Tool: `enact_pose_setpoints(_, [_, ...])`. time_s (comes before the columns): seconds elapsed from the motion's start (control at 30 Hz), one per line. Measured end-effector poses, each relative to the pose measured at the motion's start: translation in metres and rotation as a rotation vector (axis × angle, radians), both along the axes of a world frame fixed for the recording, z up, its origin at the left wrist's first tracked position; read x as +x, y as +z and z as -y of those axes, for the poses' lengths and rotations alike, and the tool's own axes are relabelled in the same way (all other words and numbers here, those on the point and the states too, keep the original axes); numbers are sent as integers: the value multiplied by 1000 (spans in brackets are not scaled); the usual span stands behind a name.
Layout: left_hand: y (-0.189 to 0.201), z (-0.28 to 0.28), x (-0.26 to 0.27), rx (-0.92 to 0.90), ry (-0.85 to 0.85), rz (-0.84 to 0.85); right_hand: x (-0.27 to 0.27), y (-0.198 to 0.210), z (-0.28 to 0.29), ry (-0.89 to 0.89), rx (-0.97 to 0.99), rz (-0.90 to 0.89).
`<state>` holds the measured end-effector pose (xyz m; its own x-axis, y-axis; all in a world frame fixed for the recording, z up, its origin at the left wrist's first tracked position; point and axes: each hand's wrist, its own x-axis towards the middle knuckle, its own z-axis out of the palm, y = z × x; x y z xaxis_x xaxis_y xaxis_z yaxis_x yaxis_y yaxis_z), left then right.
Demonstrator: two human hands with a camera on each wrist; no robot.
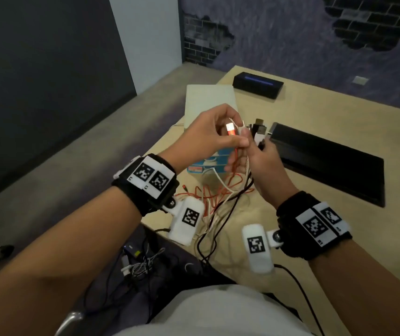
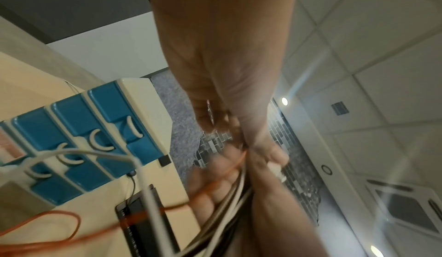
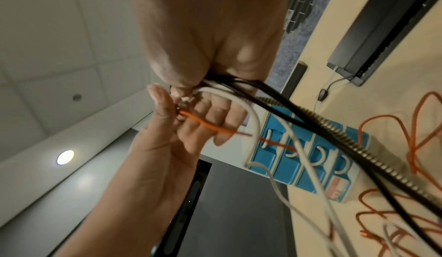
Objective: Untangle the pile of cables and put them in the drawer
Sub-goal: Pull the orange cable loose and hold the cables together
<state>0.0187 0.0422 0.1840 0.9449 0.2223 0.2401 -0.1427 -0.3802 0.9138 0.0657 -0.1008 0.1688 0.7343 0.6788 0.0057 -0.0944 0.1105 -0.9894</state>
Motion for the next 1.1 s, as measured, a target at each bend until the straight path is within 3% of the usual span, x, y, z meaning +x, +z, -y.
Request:
enact_pose_setpoints(0.13, [-9,15,4,79,122,72,3,-2,-8,-42,-14,-128])
enact_pose_setpoints(0.23, [-5,22,9,58,103,86,0,1,-13,-1,-40,-185])
enact_pose_setpoints(0.4, [7,24,8,-128,-6,95,-4,6,-13,116,-68,-136])
enact_pose_setpoints(0.7, [9,24,13,-72,17,18,1,8,-11,179,-92,-88])
enact_pose_setpoints(0.8, [3,24,14,-283,-6,-6,4,10,-9,127,-59,-87])
enact_pose_setpoints(0.87, [-6,27,15,-471,-123,-80,11,12,-9,52,-14,-68])
enact_pose_setpoints(0.93, [-16,35,9,-391,-243,-171,23,14,-7,-45,19,-44])
enact_pose_setpoints(1.1, [-24,45,-2,111,-464,-335,35,15,0,-90,24,63])
